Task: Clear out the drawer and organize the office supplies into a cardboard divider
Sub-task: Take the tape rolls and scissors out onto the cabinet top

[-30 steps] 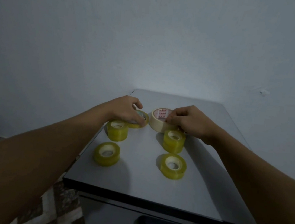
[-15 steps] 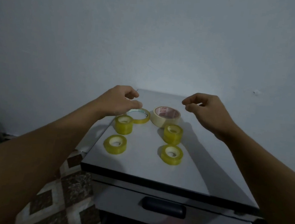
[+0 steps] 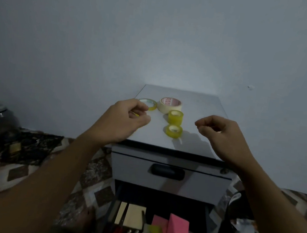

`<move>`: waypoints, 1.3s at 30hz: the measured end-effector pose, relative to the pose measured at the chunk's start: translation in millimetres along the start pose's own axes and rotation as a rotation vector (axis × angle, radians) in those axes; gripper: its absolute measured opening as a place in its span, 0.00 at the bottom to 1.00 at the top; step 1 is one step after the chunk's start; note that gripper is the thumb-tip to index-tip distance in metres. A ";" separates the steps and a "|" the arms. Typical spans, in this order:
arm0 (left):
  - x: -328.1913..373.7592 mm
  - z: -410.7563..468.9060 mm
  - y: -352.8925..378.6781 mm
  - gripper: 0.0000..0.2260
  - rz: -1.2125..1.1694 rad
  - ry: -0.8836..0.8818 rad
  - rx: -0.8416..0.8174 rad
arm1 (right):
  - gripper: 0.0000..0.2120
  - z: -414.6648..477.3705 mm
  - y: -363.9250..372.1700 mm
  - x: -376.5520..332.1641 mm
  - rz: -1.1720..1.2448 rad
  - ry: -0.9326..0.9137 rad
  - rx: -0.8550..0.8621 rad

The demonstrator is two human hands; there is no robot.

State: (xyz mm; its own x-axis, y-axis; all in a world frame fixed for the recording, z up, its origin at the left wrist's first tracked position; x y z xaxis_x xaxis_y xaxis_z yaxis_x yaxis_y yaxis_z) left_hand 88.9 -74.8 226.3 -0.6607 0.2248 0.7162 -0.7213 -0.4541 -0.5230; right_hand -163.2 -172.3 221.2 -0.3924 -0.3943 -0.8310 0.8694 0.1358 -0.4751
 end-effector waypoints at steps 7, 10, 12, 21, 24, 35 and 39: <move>-29.8 -80.6 51.1 0.08 -0.068 -0.131 -0.100 | 0.08 -67.6 26.1 56.2 0.042 0.132 -0.041; -55.2 -115.4 77.6 0.09 -0.091 -0.247 -0.176 | 0.08 -96.2 47.0 87.6 0.074 0.204 -0.086; -75.6 -135.7 96.2 0.11 -0.090 -0.318 -0.232 | 0.07 -114.8 60.6 108.6 0.071 0.267 -0.117; -154.5 -223.9 167.4 0.21 0.032 -0.501 -0.563 | 0.12 -186.4 121.5 199.4 -0.169 0.488 -0.350; -169.1 -239.3 184.0 0.26 0.044 -0.512 -0.635 | 0.13 -208.1 138.3 214.7 -0.147 0.549 -0.439; -202.3 -240.2 226.8 0.25 0.192 -0.390 -0.748 | 0.27 -224.5 178.7 260.3 -0.321 0.540 -0.572; -208.0 -236.4 230.9 0.21 0.232 -0.345 -0.700 | 0.18 -221.5 182.6 265.1 -0.414 0.504 -0.589</move>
State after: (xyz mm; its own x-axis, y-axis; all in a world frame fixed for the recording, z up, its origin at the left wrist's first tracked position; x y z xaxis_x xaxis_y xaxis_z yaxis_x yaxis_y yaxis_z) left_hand 10.7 -22.5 -152.7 -0.7903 -0.1391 0.5967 -0.6124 0.2132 -0.7613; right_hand -174.9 -50.7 -149.9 -0.8490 -0.0863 -0.5213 0.3861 0.5723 -0.7235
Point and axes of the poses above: each hand's wrist, its own z-axis towards the middle knuckle, its own y-axis out of the palm, x = y × z, the point moved 6 cm from there along z, towards the middle knuckle, and after that the axes turned 8 degrees about y, right-handed, at the moved point
